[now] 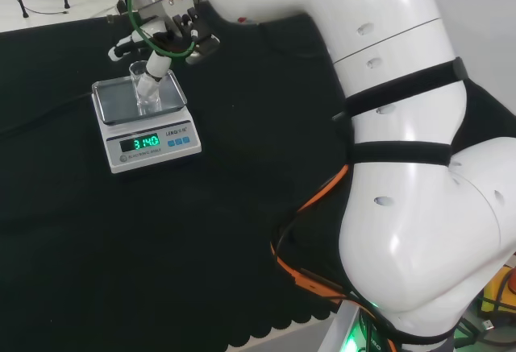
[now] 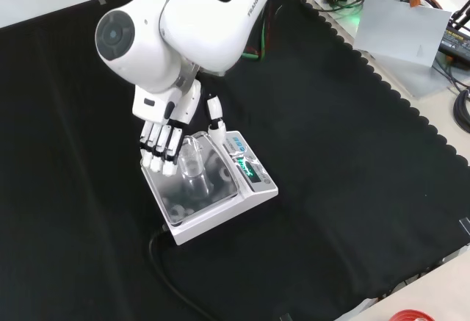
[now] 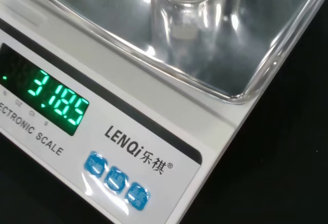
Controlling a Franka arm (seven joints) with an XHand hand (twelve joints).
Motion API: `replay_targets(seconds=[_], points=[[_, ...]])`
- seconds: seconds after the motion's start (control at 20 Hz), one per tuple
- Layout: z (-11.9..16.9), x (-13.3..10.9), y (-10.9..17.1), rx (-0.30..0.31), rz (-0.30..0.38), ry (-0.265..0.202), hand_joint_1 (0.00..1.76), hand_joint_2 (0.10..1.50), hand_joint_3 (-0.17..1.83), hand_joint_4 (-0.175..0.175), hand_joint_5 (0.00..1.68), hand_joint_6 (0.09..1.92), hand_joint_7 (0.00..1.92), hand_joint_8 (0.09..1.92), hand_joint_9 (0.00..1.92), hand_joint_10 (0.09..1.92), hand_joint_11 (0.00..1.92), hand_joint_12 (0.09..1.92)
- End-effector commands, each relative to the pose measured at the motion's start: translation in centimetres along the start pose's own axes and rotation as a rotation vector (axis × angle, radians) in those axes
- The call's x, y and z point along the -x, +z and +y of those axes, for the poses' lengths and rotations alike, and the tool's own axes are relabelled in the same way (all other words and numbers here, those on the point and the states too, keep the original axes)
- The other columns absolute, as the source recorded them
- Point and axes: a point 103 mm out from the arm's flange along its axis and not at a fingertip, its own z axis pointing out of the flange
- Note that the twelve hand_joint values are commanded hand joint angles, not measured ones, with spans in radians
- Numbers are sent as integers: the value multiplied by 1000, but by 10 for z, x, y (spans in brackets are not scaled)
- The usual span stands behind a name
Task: Put the beaker on the electronic balance.
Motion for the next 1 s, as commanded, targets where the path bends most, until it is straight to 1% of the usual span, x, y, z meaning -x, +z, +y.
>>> replay_targets(seconds=[0.05, 0.2, 0.3, 0.35, 0.45, 0.5, 0.55, 0.65, 0.75, 0.8, 0.9, 1.0], points=[[-25, 4, -27, 94, 18, -2, 668, 857, -127, 54, 0, 87, 0, 87, 0, 87, 0, 936], [-34, 1, -40, 131, 15, -11, 656, 861, -118, 49, 0, 87, 0, 87, 8, 87, 0, 975], [-47, -1, -54, 170, 10, -18, 650, 872, -110, 34, 46, 87, 44, 87, 100, 87, 0, 1085], [-52, -1, -58, 180, 7, -17, 649, 877, -104, 26, 76, 87, 65, 87, 110, 161, 0, 1136], [-68, 1, -73, 205, -13, -4, 651, 880, -97, 18, 122, 87, 90, 96, 48, 478, 0, 1203], [-78, 2, -81, 216, -24, 6, 652, 881, -95, 16, 137, 87, 98, 118, 25, 586, 0, 1218], [-84, 3, -87, 222, -32, 13, 652, 883, -94, 14, 147, 87, 104, 132, 12, 648, 0, 1227], [-108, 5, -102, 240, -26, 25, 652, 885, -93, 11, 164, 87, 113, 170, 4, 739, 0, 1240], [-125, 7, -110, 243, 5, 32, 643, 897, -92, 7, 188, 87, 94, 275, 9, 799, 0, 1246], [-142, 10, -116, 254, 47, 33, 628, 913, -89, 3, 219, 87, 94, 351, 29, 811, 0, 1251], [-177, 17, -123, 299, 57, 56, 613, 962, -75, -9, 305, 87, 154, 484, 134, 828, 0, 1297], [-197, 20, -124, 318, 54, 73, 617, 991, -72, -20, 367, 87, 210, 567, 231, 829, 0, 1346]])
